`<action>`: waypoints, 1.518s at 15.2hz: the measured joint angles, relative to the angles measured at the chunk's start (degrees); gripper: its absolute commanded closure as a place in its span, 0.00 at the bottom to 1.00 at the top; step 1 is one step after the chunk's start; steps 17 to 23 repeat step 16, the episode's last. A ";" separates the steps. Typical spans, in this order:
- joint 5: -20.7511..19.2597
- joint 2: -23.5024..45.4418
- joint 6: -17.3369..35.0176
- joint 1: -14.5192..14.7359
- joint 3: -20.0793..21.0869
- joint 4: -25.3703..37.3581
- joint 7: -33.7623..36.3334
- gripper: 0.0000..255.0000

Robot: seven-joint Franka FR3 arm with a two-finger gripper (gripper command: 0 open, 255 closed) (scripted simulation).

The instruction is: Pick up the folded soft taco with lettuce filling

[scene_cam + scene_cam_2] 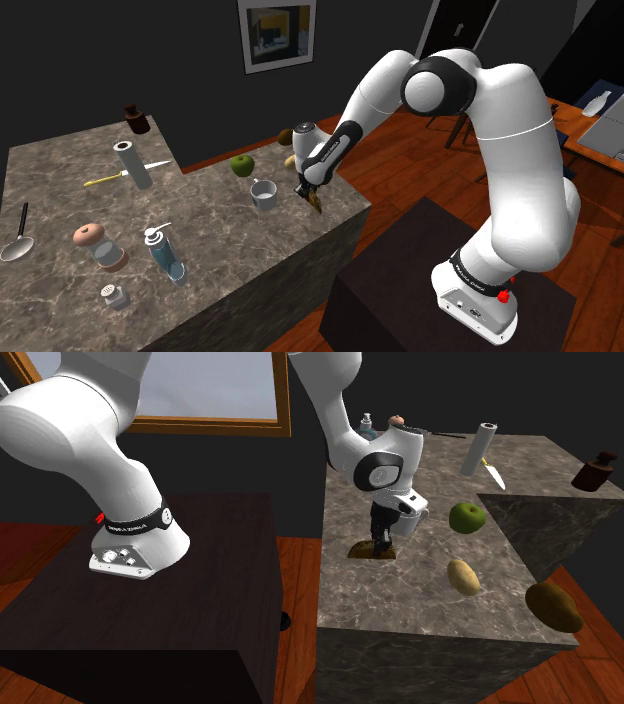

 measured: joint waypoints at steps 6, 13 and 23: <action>0.63 -3.72 -2.15 -0.47 0.69 -1.62 -0.55 1.00; 1.68 -8.14 -5.46 -1.28 1.64 -2.72 -1.76 1.00; 2.12 -10.19 -6.65 -1.61 2.00 -3.53 -2.22 1.00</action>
